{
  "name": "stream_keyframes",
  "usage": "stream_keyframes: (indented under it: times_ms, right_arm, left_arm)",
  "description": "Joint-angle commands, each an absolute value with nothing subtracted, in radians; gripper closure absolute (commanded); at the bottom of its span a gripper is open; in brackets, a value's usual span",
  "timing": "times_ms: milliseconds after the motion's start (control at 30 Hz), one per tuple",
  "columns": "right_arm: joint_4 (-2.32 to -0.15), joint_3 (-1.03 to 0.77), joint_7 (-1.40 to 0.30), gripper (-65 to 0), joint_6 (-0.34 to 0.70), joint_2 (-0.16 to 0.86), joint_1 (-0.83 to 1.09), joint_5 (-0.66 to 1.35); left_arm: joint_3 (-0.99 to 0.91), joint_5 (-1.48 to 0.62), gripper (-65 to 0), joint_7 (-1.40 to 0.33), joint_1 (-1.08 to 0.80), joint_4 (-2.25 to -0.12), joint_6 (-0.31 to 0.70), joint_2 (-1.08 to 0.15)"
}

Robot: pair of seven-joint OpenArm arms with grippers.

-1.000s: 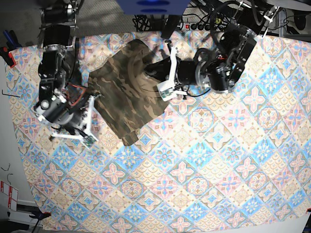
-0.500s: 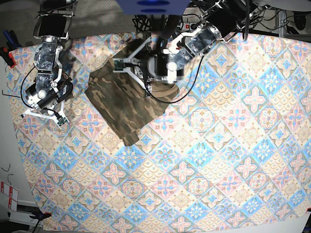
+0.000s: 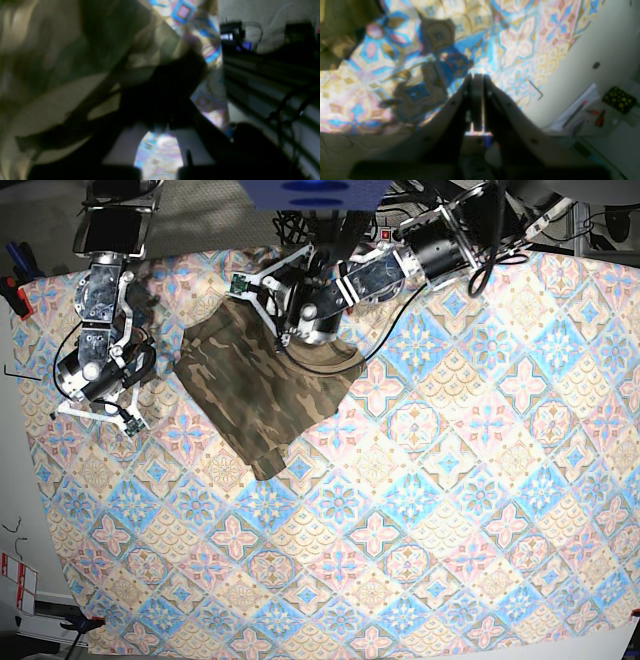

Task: Fold the T-shirt properly
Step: 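Grasp the folded bundle with both grippers and lift it slightly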

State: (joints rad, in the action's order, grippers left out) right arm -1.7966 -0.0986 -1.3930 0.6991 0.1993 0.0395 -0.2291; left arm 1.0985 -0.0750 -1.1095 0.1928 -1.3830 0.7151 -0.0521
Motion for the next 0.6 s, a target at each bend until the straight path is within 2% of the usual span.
stream_keyframes:
  times_ms: [0, 100, 300, 567]
  right_arm:
    - [-1.81, -0.104, -1.396, -0.3, 0.698, 0.211, 0.027, -0.237]
    - [-1.81, -0.104, -1.396, -0.3, 0.698, 0.211, 0.041, -0.239]
    - [-1.801, -0.094, -1.334, -0.6, 0.698, 0.213, 0.091, -0.239]
    - [-1.71, -0.094, -1.198, -0.6, 0.698, 0.213, 0.093, -0.239]
  left_arm:
    - [1.095, -0.067, 0.0, -1.064, 0.197, -1.336, 0.698, -0.036]
    - [1.078, -0.067, 0.0, -1.021, 0.214, -1.257, 0.698, -0.036]
    - [0.868, -0.048, 0.0, -1.012, 0.217, -1.211, 0.698, -0.056]
    - [0.638, 0.197, 0.0, -1.012, 0.209, -1.211, 0.698, -0.038]
